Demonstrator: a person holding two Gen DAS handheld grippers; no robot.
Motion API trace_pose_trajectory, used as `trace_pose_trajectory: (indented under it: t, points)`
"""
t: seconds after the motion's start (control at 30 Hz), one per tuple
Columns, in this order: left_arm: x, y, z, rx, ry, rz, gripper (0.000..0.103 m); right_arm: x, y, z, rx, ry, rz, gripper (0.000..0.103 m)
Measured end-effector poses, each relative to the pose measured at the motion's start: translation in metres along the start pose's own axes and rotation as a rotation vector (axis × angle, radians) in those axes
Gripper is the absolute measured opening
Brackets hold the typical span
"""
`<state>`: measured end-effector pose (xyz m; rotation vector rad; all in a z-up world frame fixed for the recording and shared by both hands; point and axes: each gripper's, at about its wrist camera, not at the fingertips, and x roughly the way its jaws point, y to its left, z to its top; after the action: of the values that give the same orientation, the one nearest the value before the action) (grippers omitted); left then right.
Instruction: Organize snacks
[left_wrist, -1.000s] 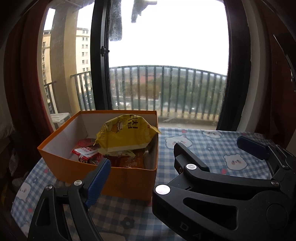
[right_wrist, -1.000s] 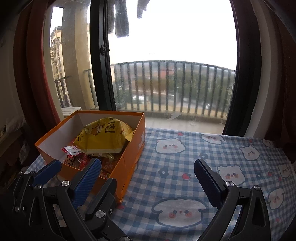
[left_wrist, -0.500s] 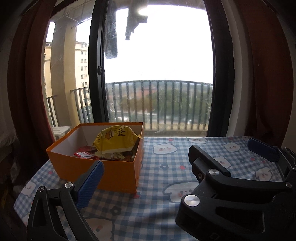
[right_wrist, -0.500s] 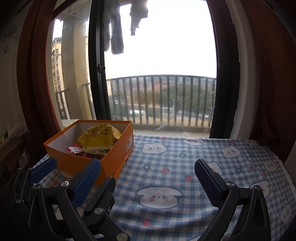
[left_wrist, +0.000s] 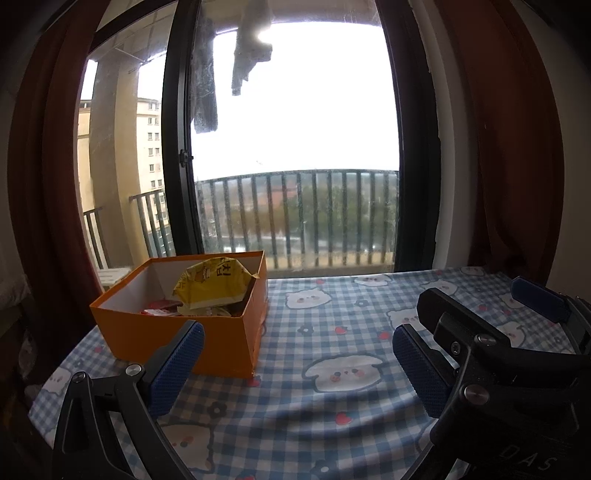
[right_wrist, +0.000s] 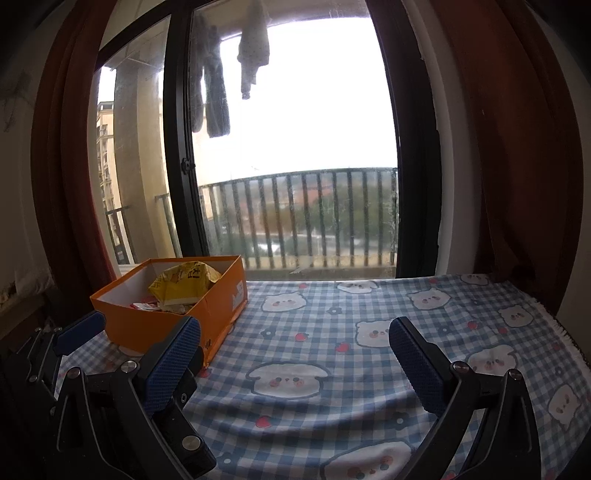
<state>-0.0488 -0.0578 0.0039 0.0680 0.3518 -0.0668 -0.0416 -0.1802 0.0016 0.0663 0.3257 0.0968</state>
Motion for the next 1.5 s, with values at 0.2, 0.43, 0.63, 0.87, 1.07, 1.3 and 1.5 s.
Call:
trace_pose_trajectory:
  t: [0.2, 0.43, 0.63, 0.87, 1.07, 1.3, 1.5]
  points:
    - [-0.002, -0.003, 0.001, -0.007, 0.0, 0.014, 0.102, -0.007, -0.009, 0.0, 0.011, -0.022, -0.013, 0.103]
    - [-0.006, -0.002, 0.004, -0.046, -0.006, 0.012, 0.102, -0.012, -0.024, 0.001, 0.018, -0.037, -0.036, 0.103]
    - [-0.012, -0.001, 0.004, -0.062, -0.02, 0.003, 0.102, -0.017, -0.033, 0.003, 0.024, -0.059, -0.052, 0.103]
    - [-0.015, 0.004, 0.001, -0.074, -0.025, 0.005, 0.102, -0.019, -0.032, 0.002, 0.013, -0.072, -0.037, 0.103]
    - [-0.014, 0.008, -0.002, -0.085, -0.012, 0.014, 0.102, -0.016, -0.031, -0.001, 0.018, -0.064, -0.041, 0.103]
    - [-0.014, 0.007, -0.003, -0.084, -0.012, 0.019, 0.102, -0.016, -0.031, -0.002, 0.018, -0.059, -0.041, 0.103]
    - [-0.015, 0.007, -0.004, -0.081, -0.011, 0.024, 0.102, -0.016, -0.032, -0.004, 0.022, -0.06, -0.045, 0.103]
